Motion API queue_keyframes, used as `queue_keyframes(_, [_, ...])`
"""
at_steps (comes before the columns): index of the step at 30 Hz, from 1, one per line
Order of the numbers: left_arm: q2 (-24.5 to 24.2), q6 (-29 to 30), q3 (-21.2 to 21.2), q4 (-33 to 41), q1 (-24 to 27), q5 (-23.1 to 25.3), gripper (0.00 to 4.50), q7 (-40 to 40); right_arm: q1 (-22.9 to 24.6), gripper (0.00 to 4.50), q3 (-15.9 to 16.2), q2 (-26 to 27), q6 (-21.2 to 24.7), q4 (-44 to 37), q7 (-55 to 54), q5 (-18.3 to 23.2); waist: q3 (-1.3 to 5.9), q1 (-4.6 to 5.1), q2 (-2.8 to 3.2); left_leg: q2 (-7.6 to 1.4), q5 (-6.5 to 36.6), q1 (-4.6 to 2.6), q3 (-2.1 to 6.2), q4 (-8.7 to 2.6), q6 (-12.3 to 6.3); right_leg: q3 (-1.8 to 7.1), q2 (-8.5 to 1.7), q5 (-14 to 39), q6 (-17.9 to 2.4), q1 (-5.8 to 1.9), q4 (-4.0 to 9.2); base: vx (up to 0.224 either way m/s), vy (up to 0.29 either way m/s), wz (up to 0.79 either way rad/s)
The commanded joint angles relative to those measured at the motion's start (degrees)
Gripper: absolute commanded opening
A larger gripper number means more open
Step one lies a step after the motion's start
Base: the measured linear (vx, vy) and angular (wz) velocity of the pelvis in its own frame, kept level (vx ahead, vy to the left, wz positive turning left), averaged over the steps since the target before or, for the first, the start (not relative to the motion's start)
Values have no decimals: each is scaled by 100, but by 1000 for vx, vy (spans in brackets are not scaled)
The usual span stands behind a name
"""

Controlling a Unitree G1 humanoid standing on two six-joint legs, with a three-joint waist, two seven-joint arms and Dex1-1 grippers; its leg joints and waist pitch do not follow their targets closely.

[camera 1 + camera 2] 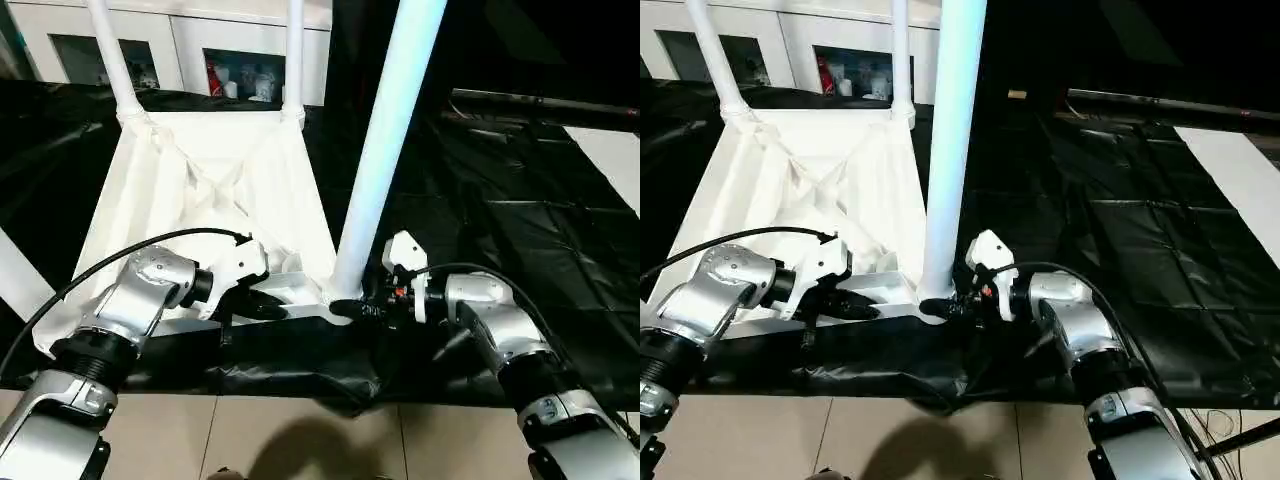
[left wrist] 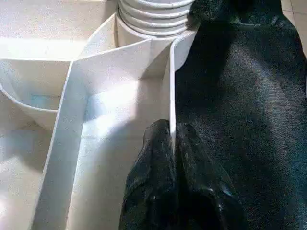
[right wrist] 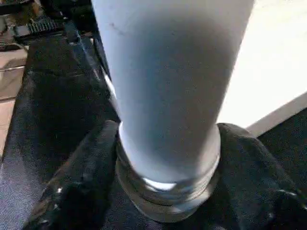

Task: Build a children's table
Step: Rotate leg to tighten

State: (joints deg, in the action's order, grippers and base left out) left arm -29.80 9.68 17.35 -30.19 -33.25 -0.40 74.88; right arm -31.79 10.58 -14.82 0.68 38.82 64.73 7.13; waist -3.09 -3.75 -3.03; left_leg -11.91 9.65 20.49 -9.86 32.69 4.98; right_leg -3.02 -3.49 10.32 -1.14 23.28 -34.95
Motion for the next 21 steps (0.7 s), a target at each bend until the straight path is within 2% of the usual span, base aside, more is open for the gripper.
queue_keyframes(1, [31,85,197,28,155,-32,0,255,45,286,-1,-82,121,-168,35,78,361,-9,12,-132,1119,-32,-18,-338,-179,250,-393,1105,-1202,-299,373,0,0,0])
queue_keyframes(5, [56,73,203,-44,156,45,0,146,39,272,-85,-6,129,-76,-180,44,358,-6,24,-131,1140,-37,-16,-341,-153,250,-394,1177,-1183,-292,383,0,0,0])
queue_keyframes(7, [175,76,162,-229,86,147,0,-201,-84,270,-227,146,-35,281,-865,-101,351,3,22,-129,1206,-39,-14,-346,-119,250,-397,1280,-1161,-283,396,0,0,0])
queue_keyframes(8, [225,81,136,-304,57,179,0,-346,-131,270,-280,201,-79,408,-1112,-144,334,18,36,-120,1315,-46,-13,-352,-64,253,-403,1478,-1124,-264,422,0,0,0])
queue_keyframes(9, [479,106,23,-693,-122,326,0,-1060,-282,270,-510,437,-88,816,-1922,-145,320,34,29,-112,1513,-70,-2,-360,10,248,-407,1860,-1046,-250,461,0,0,0])
queue_keyframes(10, [496,106,16,-719,-134,335,0,-1107,-292,270,-526,453,-87,843,-1976,-145,302,62,26,-100,1652,-85,3,-361,92,247,-415,2214,-978,-225,498,0,0,0])
queue_keyframes(11, [602,108,-27,-870,-209,378,0,-1366,-359,270,-625,555,-56,1005,-2325,-131,304,71,18,-96,1711,-85,20,-370,139,242,-406,2378,-918,-234,502,-51,-2,-3])
queue_keyframes(12, [666,142,-48,-941,-248,387,0,-1479,-399,269,-686,616,-22,1101,-2539,-119,305,87,16,-89,1804,-111,25,-364,170,239,-409,2650,-814,-213,537,-51,-2,-3])
queue_keyframes(13, [928,341,-94,-1113,-383,437,0,-1941,-522,269,-846,827,39,1373,-3238,-89,299,101,13,-91,1831,-90,34,-369,163,238,-419,2822,-727,-221,557,-56,2,-4])
queue_keyframes(15, [1154,515,-161,-1237,-488,463,0,-2363,-618,269,-971,976,97,1559,-3809,-73,300,102,19,-84,1942,-134,42,-352,157,225,-425,3068,-632,-175,603,0,0,0])
queue_keyframes(17, [1221,572,-190,-1273,-519,459,0,-2486,-650,269,-1011,1014,127,1612,-3968,-61,304,116,16,-76,1918,-99,42,-355,113,220,-409,3049,-604,-190,606,0,0,0])
queue_keyframes(19, [1687,794,-326,-1553,-706,454,0,-3266,-867,269,-1208,1274,195,1956,-4840,47,313,124,24,-73,1885,-93,38,-350,94,227,-403,2902,-627,-178,591,0,0,0])
queue_keyframes(20, [1687,794,-326,-1553,-706,454,0,-3266,-867,269,-1208,1274,195,1956,-4840,47,317,135,16,-68,1893,-99,31,-348,99,225,-389,2885,-622,-171,597,0,0,0])
queue_keyframes(21, [1883,819,-351,-1691,-783,471,0,-3554,-970,269,-1247,1408,163,2098,-5155,58,323,138,12,-62,1896,-105,31,-347,105,218,-378,2836,-614,-167,590,0,0,0])
